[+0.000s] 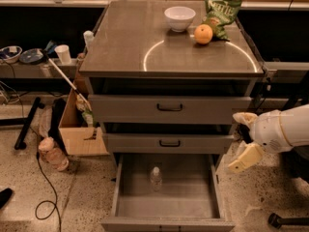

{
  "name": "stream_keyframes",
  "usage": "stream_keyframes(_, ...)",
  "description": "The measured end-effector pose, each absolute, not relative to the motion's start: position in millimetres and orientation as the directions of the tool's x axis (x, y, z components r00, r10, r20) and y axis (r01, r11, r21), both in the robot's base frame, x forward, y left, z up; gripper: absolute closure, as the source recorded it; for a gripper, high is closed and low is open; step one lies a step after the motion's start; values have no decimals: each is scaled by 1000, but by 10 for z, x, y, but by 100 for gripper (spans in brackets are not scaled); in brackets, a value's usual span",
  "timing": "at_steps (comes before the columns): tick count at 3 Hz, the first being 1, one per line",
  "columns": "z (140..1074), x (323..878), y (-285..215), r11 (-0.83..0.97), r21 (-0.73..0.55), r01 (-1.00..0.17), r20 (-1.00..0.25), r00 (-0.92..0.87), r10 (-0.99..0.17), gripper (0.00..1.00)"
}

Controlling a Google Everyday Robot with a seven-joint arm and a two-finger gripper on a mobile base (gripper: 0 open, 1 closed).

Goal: Pick water bottle from bottom drawer and place on counter

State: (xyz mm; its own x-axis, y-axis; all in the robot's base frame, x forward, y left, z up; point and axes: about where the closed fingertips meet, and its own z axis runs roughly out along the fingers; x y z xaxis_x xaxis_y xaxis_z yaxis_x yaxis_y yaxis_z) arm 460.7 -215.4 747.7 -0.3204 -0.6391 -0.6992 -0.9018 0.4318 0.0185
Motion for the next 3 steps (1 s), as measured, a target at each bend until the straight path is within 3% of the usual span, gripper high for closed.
stream_keyframes(3, 6783, 4657, -1910, 419, 34, -907, -712, -316, -627, 0)
